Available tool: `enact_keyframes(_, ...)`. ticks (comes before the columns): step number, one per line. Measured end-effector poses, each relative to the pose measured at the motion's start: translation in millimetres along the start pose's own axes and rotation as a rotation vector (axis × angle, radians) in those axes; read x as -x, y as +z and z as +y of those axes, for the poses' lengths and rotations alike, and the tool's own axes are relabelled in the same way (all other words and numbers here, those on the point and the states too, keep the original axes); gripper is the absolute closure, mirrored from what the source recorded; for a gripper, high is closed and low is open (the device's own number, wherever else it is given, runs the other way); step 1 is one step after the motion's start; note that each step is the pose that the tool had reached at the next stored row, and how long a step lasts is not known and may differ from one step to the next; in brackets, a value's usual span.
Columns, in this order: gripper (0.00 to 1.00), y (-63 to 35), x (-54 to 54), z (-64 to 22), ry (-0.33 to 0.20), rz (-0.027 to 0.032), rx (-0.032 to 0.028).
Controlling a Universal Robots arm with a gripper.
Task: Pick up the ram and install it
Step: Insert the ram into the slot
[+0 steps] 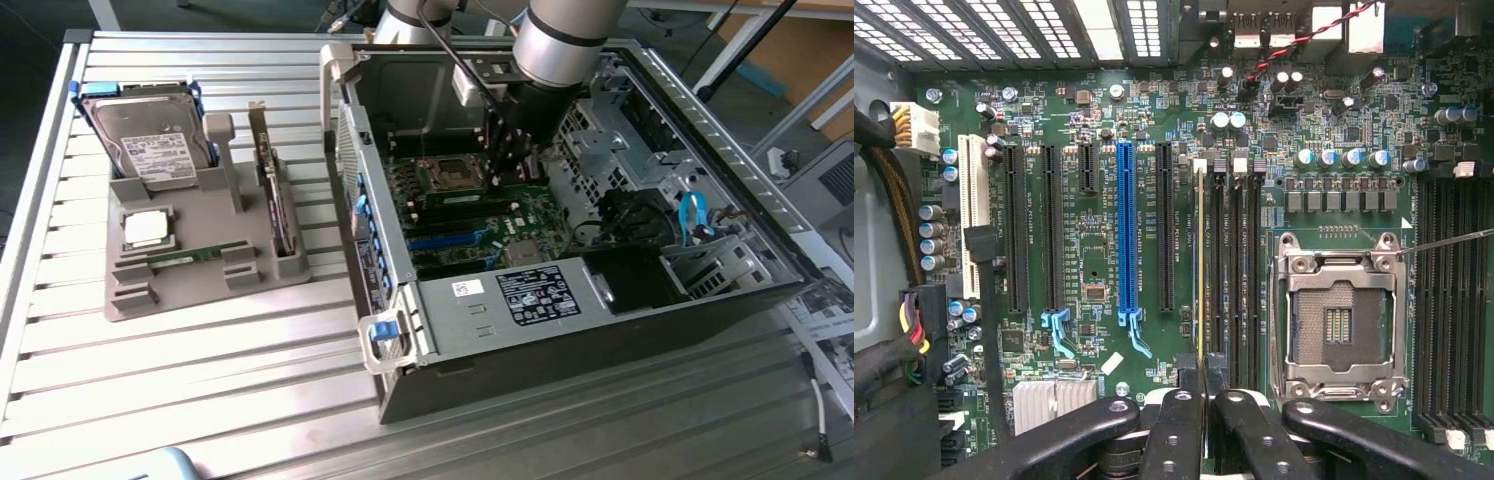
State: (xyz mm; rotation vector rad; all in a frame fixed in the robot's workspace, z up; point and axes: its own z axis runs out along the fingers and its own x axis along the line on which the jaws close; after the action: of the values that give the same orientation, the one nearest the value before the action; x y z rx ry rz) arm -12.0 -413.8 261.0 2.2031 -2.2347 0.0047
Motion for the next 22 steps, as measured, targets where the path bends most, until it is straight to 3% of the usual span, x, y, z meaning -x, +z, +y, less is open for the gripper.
enact_keyframes(22, 0.88, 9.0, 0.9, 0.0, 0.000, 0.0000, 0.0000)
